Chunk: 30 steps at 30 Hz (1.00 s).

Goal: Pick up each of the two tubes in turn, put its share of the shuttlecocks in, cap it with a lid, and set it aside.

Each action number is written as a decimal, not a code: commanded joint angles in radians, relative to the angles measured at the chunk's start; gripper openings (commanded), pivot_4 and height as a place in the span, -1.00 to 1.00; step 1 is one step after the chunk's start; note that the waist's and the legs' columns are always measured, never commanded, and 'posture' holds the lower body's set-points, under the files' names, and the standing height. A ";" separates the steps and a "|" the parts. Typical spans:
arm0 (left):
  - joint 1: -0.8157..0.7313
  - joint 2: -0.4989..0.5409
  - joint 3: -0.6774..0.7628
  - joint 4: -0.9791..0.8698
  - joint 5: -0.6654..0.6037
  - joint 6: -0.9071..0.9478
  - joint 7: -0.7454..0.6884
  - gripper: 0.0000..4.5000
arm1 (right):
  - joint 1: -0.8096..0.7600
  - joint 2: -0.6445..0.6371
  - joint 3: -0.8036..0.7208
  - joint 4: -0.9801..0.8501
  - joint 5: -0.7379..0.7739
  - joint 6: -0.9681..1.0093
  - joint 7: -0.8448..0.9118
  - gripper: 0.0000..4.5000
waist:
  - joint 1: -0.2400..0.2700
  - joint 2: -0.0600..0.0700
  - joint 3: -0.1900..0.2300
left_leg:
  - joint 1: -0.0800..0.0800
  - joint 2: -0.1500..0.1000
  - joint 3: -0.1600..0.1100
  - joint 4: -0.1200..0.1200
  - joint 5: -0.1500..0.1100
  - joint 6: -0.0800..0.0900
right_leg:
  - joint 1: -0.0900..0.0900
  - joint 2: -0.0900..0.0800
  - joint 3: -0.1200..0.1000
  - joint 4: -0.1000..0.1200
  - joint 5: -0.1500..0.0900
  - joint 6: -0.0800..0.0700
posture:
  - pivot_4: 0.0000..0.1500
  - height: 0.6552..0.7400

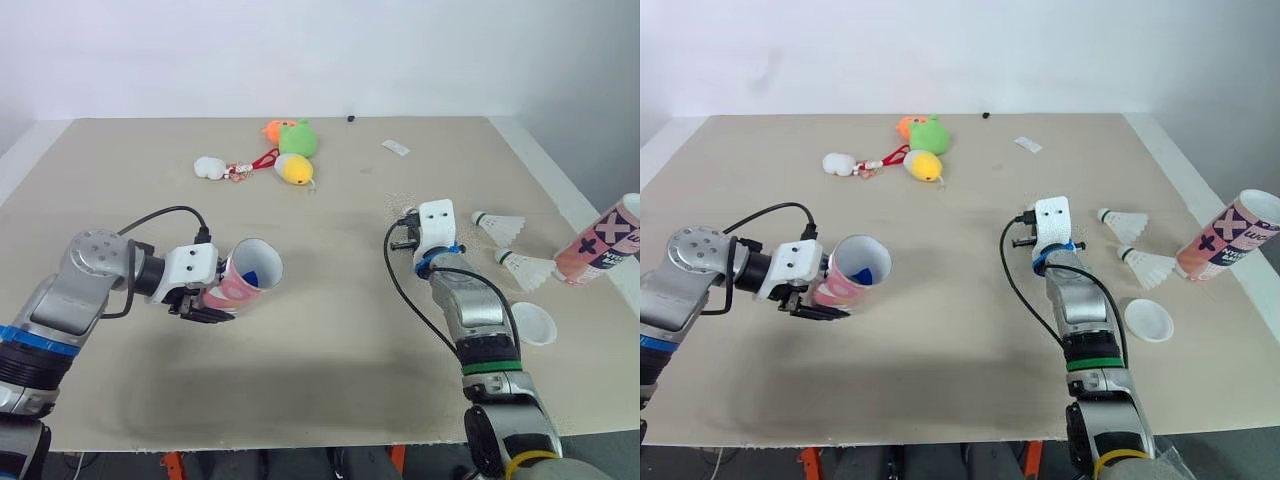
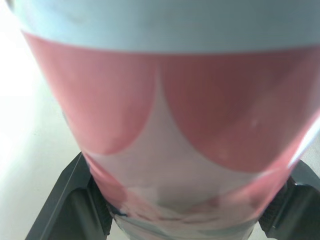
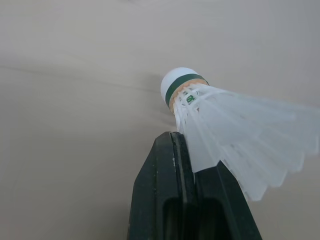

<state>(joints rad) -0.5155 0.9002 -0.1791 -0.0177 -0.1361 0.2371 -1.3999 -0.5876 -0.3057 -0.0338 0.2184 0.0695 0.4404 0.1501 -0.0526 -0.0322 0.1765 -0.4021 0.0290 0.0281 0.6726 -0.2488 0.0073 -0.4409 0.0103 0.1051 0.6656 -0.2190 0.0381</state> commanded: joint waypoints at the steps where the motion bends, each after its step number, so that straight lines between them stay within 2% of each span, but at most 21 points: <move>1: 0.012 -0.002 -0.049 0.018 0.005 0.002 -0.044 0.37 | -0.004 -0.081 0.050 -0.227 0.054 -0.096 0.225 -0.97 | 0.000 0.001 0.000 | 0.000 0.000 0.000 0.000 0.000 0.000 | 0.000 0.000 0.000 0.000 0.000 0.000 | 1.00 0.82; 6: -0.022 -0.015 -0.080 0.064 0.027 -0.008 -0.067 0.37 | 0.006 -0.233 0.084 -0.510 0.317 -0.010 0.642 -0.97 | 0.004 0.001 0.000 | 0.000 0.000 -0.001 0.000 0.000 0.001 | 0.000 0.000 -0.001 0.000 -0.001 0.000 | 1.00 0.82; 9: -0.038 -0.017 -0.088 0.087 0.032 -0.020 -0.081 0.37 | -0.014 -0.330 0.121 -0.582 0.390 0.037 0.807 -0.97 | 0.005 0.000 -0.001 | 0.001 0.000 -0.002 0.000 -0.001 0.001 | 0.002 0.000 -0.003 0.000 -0.001 0.000 | 1.00 0.82; 11: -0.045 -0.020 -0.090 0.101 0.035 -0.030 -0.084 0.37 | -0.059 -0.349 0.158 -0.571 0.389 0.044 0.864 -0.97 | 0.005 0.000 -0.001 | 0.001 0.000 -0.001 0.001 -0.001 0.001 | 0.002 0.000 -0.002 0.000 -0.001 0.000 | 1.00 0.82; 18: -0.060 -0.036 -0.092 0.124 0.028 -0.031 -0.103 0.37 | -0.301 -0.238 0.381 -0.360 0.242 -0.062 1.004 -0.97 | 0.004 0.002 -0.001 | 0.007 0.002 0.000 0.001 0.001 0.003 | 0.004 0.002 -0.002 0.001 0.002 -0.003 | 1.00 0.82; 30: -0.025 -0.035 -0.077 0.080 0.013 0.011 -0.087 0.37 | -0.433 -0.180 0.443 -0.205 0.137 -0.213 1.154 -0.97 | 0.007 0.002 -0.002 | 0.001 0.001 -0.001 0.001 0.000 0.003 | 0.001 -0.001 -0.004 0.001 0.001 -0.008 | 1.00 0.82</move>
<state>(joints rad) -0.5752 0.8719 -0.2126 0.0665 -0.1336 0.2374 -1.4734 -0.9817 -0.4932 0.4207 0.0246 0.2098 0.2449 1.2936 -0.0454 -0.0303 0.1749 -0.4013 0.0296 0.0273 0.6735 -0.2490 0.0107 -0.4403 0.0092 0.1012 0.6667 -0.2175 0.0301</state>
